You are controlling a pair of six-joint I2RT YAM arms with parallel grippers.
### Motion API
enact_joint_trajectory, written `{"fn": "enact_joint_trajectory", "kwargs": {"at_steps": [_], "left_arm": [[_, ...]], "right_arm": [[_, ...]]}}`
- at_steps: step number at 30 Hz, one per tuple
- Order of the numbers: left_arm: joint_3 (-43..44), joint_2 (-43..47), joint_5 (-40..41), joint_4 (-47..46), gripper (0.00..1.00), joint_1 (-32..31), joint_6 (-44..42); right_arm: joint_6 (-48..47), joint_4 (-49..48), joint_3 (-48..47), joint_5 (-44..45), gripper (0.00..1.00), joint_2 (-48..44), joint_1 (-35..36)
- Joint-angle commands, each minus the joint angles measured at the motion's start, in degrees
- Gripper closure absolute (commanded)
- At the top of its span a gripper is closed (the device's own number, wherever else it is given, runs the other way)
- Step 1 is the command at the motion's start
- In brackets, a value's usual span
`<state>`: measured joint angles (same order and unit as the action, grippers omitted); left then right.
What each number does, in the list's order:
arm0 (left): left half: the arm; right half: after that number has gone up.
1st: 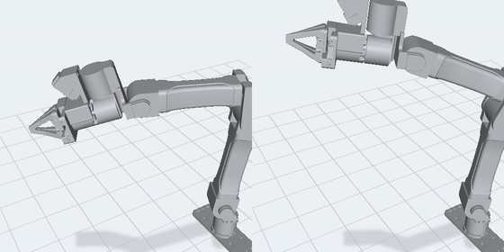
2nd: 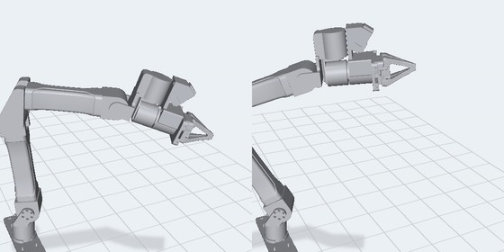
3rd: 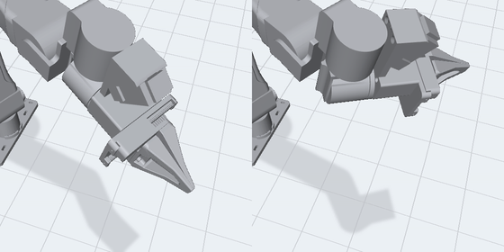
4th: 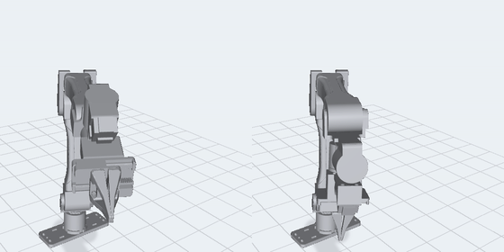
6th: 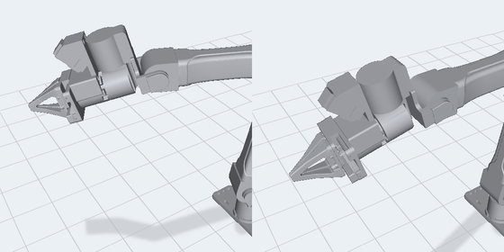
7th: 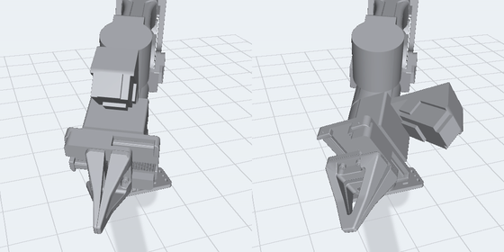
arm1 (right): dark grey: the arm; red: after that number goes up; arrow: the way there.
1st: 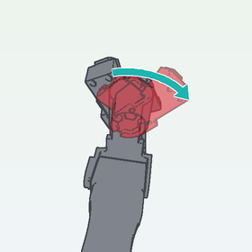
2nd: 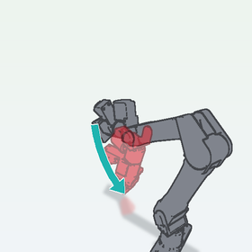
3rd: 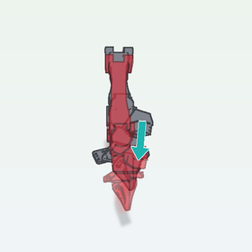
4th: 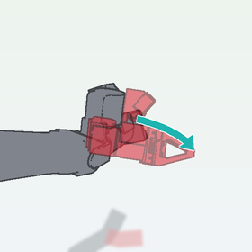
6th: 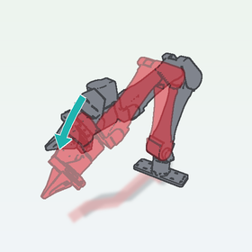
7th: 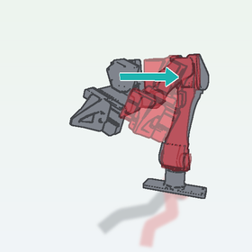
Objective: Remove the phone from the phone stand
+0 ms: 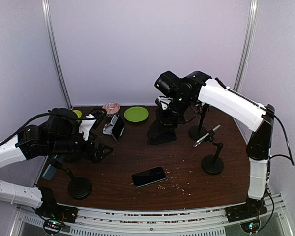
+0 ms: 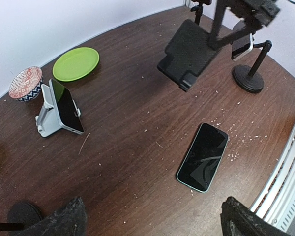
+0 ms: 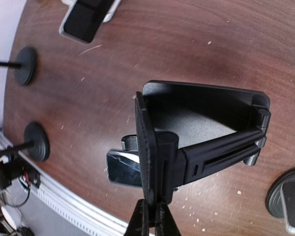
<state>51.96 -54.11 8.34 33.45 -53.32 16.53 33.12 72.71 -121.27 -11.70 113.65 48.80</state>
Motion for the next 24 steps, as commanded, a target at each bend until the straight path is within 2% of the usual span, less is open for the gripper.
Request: {"fn": "enact_joint_trajectory", "kwargs": {"at_steps": [1, 8, 18, 24], "left_arm": [[1.5, -0.9, -2.8, -4.3, 0.02, -0.4, 1.7], [-0.2, -2.7, -3.6, -5.9, 0.02, -1.2, 2.5], [0.4, -6.6, -5.2, -7.6, 0.02, -1.9, 2.8], [0.6, -7.5, -4.3, -8.1, 0.02, -2.7, 2.8]], "right_arm": [[0.1, -3.1, -4.8, -2.0, 1.0, 6.0, -3.8], [-0.6, -3.3, -15.0, -7.2, 1.0, 16.7, -6.9], [2.0, -7.3, -14.5, -7.7, 1.0, 21.6, -8.8], [2.6, -7.8, -14.1, -7.1, 0.88, 23.2, -9.0]]}}
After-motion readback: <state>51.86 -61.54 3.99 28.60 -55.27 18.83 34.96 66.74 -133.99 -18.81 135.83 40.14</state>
